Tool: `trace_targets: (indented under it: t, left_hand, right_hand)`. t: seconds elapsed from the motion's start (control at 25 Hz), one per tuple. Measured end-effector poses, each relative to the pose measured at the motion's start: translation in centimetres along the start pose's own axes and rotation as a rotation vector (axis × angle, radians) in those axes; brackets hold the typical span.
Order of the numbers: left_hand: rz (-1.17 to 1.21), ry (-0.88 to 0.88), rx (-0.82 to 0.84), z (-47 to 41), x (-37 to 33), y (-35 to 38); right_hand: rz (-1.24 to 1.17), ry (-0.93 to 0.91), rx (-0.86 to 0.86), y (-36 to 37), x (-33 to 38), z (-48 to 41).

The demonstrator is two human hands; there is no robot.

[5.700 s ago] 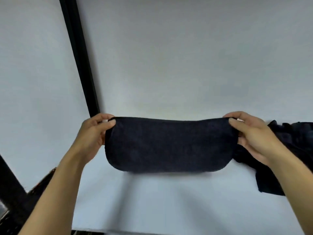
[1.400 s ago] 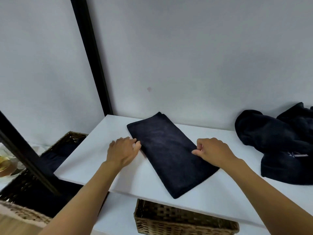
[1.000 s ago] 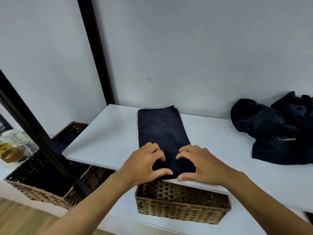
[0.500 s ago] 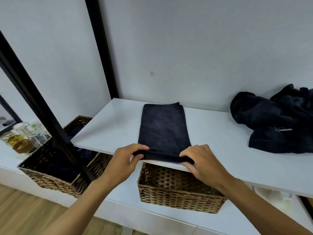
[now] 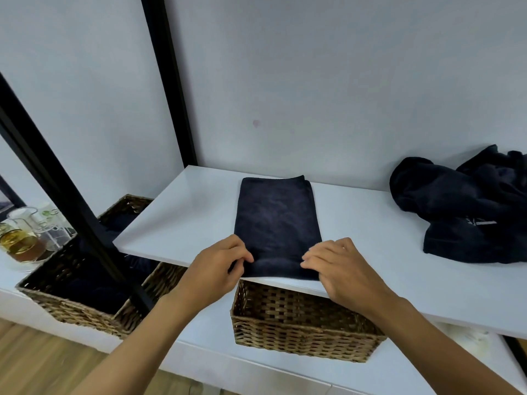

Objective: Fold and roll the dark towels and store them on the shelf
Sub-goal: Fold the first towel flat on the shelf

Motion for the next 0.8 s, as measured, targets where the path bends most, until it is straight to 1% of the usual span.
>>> trace_targets:
  t: [0.12,0.2,0.24,0.28,0.32,0.44,0.48,0.6,0.68,0.72,0.8]
  left_hand:
    - [-0.212,0.241,-0.02,0.6,0.1,-0.3]
    - [-0.345,0.329,-0.04,0.4,0.2,-0.3]
    - [-0.371,0.346,-0.045,0.2,0.3,-0.1]
    - [-0.359,0.334,-0.045,0.0,0.4,0.0]
    - [-0.298,0.279,-0.024,-0.1,0.5,0.1]
    - [-0.006,-0.047,0.059,-1.0,1.2,0.1]
    - [0.073,-0.117,0.073,-1.3,1.3,0.2]
    - [0.246,-0.238,0.088,-2.7,1.5,0.2]
    - [0.274,-0.269,0.096,-3.4,1.5,0.0]
    - [0.273,-0.267,0.095,-3.7,1.6,0.0]
    - [0.21,-0.208,0.086,-4.1,1.6,0.3]
  right_hand:
    - [-0.087,0.055,0.111,-0.4,-0.2,-0.4]
    - [-0.058,0.058,0.154,0.1,-0.3,-0.6]
    - [-0.057,0.064,0.149,0.1,-0.3,-0.8]
    - [-0.072,0.078,0.145,0.2,-0.4,-1.0]
    - [-0.103,0.106,0.135,0.1,-0.4,-1.3]
    - [-0.311,0.265,0.1,0.0,-0.8,-1.7]
    - [-0.397,0.325,0.096,0.0,-1.0,-1.9]
    - [-0.565,0.437,0.029,0.4,-2.5,-2.7]
    - [-0.526,0.447,0.02,0.3,-3.0,-3.4]
    - [-0.428,0.408,0.009,0.3,-3.2,-3.7]
    - [-0.148,0.243,-0.036,0.4,-2.9,-3.8]
Point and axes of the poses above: each hand's wrist, its own z-axis away from the middle knuckle, its own y-axis out of the palm, x = y × z, the point moved 3 cm from there along -z, towards the middle knuckle, and after that the axes turned 10 degrees about -y, right-handed, at the moved point
